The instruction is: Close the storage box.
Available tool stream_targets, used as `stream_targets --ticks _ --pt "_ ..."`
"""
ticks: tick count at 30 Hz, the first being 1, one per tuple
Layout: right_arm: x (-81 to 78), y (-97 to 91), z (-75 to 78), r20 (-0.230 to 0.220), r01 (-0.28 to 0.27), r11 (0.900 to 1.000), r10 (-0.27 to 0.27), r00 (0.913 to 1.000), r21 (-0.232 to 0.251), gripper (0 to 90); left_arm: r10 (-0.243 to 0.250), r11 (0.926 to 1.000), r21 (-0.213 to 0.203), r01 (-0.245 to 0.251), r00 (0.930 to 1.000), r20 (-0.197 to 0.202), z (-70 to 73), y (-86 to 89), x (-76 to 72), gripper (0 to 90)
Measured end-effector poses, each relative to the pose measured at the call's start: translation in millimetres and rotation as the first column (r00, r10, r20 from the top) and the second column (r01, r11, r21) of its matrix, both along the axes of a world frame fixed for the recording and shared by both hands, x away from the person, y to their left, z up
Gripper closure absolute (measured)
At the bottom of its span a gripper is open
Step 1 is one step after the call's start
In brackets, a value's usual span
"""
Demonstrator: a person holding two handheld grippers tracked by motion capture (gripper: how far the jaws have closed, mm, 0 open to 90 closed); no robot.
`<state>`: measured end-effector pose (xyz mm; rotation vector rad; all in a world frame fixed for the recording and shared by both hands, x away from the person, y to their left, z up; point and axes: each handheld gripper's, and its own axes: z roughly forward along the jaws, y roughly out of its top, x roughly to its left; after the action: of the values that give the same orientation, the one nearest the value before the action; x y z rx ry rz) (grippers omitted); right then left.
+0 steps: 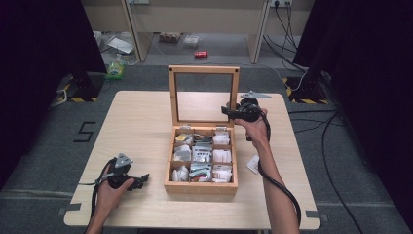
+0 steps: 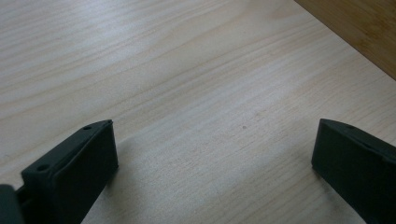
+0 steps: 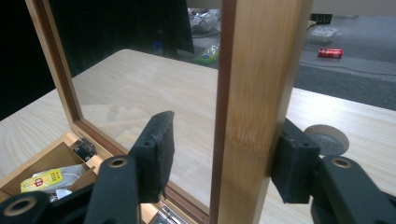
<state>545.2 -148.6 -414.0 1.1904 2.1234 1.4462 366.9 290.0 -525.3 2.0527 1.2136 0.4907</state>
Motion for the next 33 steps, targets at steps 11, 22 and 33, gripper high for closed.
stream_targets --ticks 11,22,33 --pt "-5.8 -2.1 -0.8 0.036 0.004 0.9999 -0.005 0.9993 0.015 51.4 0.000 1.0000 0.000 0.000 1.0000 0.000 0.0 0.0 0.0 0.0" --pt "-13.8 -3.5 0.9 0.057 -0.008 0.9999 0.007 0.9983 0.012 51.1 0.000 1.0000 -0.001 0.000 1.0000 0.000 -0.1 0.0 0.0 0.0" --pt "-23.1 -5.2 2.0 0.078 -0.021 0.9996 0.019 0.9968 0.020 50.1 0.000 1.0000 0.000 0.000 1.0000 0.001 0.0 0.0 0.0 0.0"
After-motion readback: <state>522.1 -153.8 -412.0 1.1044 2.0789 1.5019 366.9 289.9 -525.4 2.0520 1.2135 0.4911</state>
